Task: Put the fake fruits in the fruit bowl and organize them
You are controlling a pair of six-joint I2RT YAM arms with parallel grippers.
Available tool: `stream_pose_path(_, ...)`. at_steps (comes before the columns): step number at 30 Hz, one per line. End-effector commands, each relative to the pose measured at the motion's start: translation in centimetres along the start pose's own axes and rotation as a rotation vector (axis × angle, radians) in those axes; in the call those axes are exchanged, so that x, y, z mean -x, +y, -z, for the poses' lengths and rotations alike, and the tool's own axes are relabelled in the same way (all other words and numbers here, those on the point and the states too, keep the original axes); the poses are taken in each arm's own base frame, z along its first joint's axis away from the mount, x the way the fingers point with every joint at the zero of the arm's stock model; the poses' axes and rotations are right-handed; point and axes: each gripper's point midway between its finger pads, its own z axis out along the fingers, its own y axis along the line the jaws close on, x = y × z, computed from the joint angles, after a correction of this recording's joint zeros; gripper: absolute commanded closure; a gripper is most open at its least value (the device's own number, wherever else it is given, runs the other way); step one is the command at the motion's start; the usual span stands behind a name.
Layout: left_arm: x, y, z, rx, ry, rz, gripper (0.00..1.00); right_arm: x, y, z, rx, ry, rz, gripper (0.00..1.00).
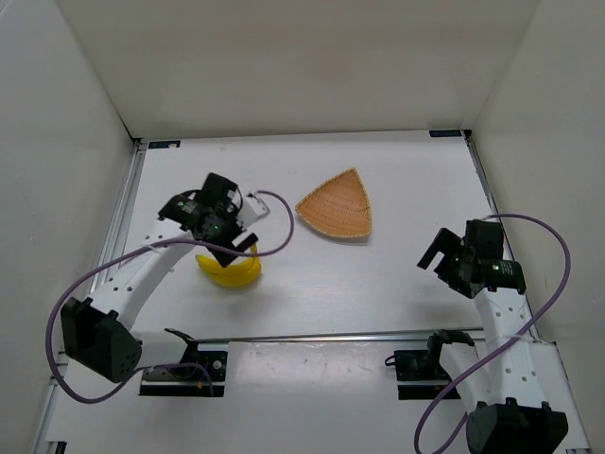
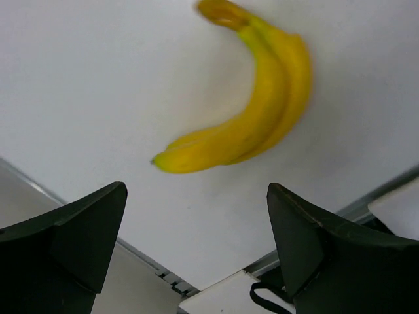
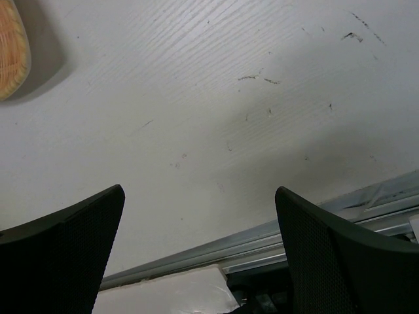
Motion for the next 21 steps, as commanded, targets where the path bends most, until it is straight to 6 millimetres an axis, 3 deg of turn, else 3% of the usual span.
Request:
stream_pose_path(1,-1.5,-4.0,-2.1,-0.106,0.077,-0.199,0.00,1.6,1.6,0.7,0.075,-0.043,0.044,0.00)
stream_pose_path(8,-3.9,-7.3,-5.4,-0.239,0.176,-0.357,0.00,1.5,1.6,1.0,0.084,-0.061,0.055,0.00)
stream_pose_path(11,-4.4,-6.0,-8.2,-0.157,0.224,-0.380,0.00,1.2,1.4,0.7,0.079,-0.051,0.054,0.00)
stream_pose_path(14,-3.2,-5.7,-9.4,-0.147,0.209,-0.327,0.04,1.1,1.5,0.5,0.089,-0.047,0.055,0.00)
stream_pose_path(16,-3.1,-6.0,-10.3,-0.176,0.228,-0.305,0.15,1.1,1.5,0.5,0.089,-0.047,0.055,0.00)
stream_pose_path(17,-3.3,-6.3,-10.5,-0.191,0.236,-0.295,0.30,1.1,1.5,0.5,0.089,-0.047,0.055,0.00)
stream_pose_path(19,-3.6,-6.5,-11.0,-0.201,0.257,-0.288,0.44,1.1,1.4,0.5,0.080,-0.051,0.054,0.00)
stream_pose_path(21,-3.7,-6.6,-11.1,-0.205,0.265,-0.289,0.67,1.1,1.4,0.5,0.080,-0.051,0.054,0.00)
